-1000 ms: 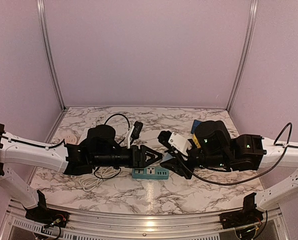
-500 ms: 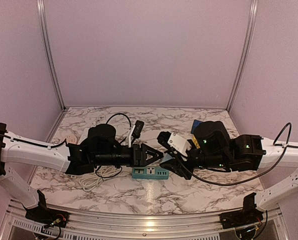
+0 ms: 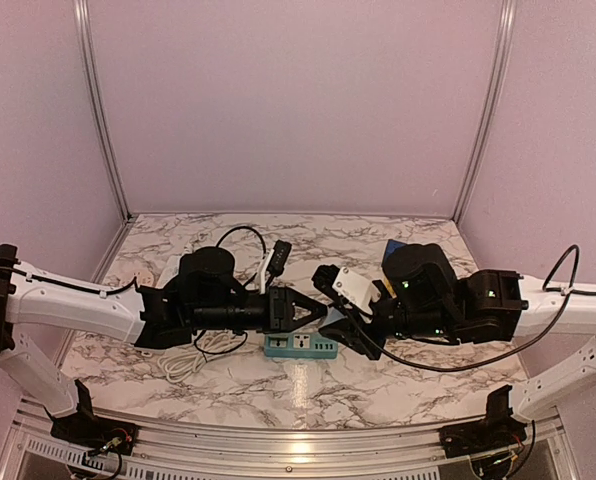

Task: Insert the plug
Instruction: Pass from the right arm to the left

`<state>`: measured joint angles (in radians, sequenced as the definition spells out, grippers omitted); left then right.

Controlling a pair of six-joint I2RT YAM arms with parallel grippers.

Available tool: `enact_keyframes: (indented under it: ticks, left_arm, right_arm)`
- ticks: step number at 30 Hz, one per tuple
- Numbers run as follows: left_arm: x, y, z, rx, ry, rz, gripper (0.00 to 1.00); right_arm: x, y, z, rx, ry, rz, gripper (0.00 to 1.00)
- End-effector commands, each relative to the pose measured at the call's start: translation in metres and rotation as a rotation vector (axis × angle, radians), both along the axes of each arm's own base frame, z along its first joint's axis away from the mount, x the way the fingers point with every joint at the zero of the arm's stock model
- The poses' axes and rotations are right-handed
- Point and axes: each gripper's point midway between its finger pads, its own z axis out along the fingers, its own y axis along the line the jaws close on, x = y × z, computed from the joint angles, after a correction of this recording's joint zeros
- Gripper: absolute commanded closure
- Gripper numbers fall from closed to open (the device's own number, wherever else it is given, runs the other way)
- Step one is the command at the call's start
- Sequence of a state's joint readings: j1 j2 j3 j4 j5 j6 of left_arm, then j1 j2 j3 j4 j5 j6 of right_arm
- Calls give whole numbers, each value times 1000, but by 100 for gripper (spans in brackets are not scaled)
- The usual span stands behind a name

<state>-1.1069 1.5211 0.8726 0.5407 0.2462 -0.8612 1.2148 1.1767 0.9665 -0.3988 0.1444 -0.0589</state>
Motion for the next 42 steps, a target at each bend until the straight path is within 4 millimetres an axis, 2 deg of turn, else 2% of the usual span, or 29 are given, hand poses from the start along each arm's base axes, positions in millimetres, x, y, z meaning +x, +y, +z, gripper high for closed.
enact_keyframes:
  ticks: [1, 4, 6, 10, 11, 14, 16, 18, 21, 25, 28, 35, 42]
  left_arm:
    - [2, -8, 20, -59, -20, -19, 72]
    - [2, -8, 20, -62, -20, -22, 73]
    - [2, -9, 20, -63, -20, -23, 77]
    - [2, -9, 20, -61, -21, -24, 98]
    - [2, -9, 20, -63, -21, -25, 100]
    - [1, -10, 21, -67, -21, -28, 100]
    - [1, -9, 23, -71, -24, -28, 100]
    - [2, -8, 22, -69, -24, -21, 100]
    - [3, -5, 23, -79, -28, -10, 100]
    - [5, 0, 27, -98, -27, 2, 100]
    - [8, 5, 27, -108, -27, 14, 100]
    - [9, 16, 41, -183, -37, 22, 100]
    - [3, 21, 59, -286, -46, -6, 100]
  right_arm:
    - [3, 6, 21, 37, -29, -10, 96]
    - [3, 7, 20, 33, -29, -9, 96]
    - [3, 7, 20, 32, -31, -8, 96]
    - [4, 9, 19, 28, -33, -8, 96]
    - [5, 9, 20, 27, -36, -12, 96]
    - [9, 7, 20, 20, -48, -32, 96]
    - [12, 6, 20, 17, -54, -46, 92]
    - [13, 4, 21, 16, -60, -59, 81]
    - [14, -1, 23, 27, -67, -73, 55]
    - [12, -12, 37, 88, -99, -82, 20]
    - [9, -23, 49, 145, -135, -83, 3]
    - [-3, -45, 80, 344, -201, -64, 1]
    - [-7, -67, 90, 499, -216, -105, 1]
